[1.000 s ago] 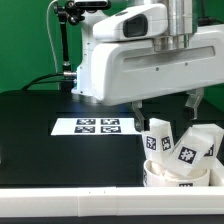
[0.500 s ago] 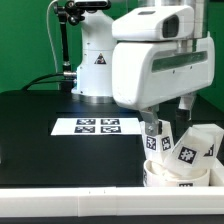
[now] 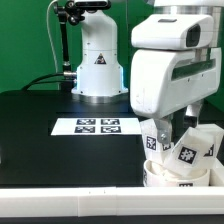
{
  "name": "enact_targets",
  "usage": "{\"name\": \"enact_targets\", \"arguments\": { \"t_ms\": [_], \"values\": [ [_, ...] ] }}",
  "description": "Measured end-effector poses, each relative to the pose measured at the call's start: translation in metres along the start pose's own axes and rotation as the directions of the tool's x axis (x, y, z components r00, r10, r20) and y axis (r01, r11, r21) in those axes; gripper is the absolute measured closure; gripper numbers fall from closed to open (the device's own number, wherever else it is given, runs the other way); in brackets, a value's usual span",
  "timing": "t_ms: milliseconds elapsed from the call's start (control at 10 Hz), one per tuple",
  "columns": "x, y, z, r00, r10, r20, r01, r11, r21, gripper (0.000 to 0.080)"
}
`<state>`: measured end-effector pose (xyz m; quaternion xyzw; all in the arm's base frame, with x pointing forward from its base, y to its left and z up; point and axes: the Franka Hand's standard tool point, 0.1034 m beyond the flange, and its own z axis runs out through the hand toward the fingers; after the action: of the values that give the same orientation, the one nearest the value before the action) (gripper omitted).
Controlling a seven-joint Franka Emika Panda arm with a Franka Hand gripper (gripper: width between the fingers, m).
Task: Assemble stool
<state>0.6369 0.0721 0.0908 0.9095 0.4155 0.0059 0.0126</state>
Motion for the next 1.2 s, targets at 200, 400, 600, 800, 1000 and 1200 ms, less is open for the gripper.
{"name": "enact_targets", "arguments": {
  "t_ms": [200, 400, 600, 800, 1000, 1200],
  "values": [
    [0.0021, -0.0026, 0.0005, 1.000, 0.029, -0.001, -0.029, 1.000, 0.002, 0.0150],
    [0.0061, -0.0052, 0.0008, 0.999, 0.044, 0.000, -0.044, 0.999, 0.004, 0.0178],
    [0.0037, -0.0035, 0.0014, 0.999, 0.049, 0.001, -0.049, 0.999, 0.005, 0.0533],
    [0.0026, -0.0027, 0.0017, 0.999, 0.051, 0.002, -0.051, 0.999, 0.005, 0.0667],
    [0.0018, -0.0020, 0.0018, 0.999, 0.052, 0.002, -0.052, 0.999, 0.005, 0.0791],
    [0.0008, -0.0011, 0.0020, 0.999, 0.054, 0.002, -0.054, 0.999, 0.005, 0.0797]
  ]
}}
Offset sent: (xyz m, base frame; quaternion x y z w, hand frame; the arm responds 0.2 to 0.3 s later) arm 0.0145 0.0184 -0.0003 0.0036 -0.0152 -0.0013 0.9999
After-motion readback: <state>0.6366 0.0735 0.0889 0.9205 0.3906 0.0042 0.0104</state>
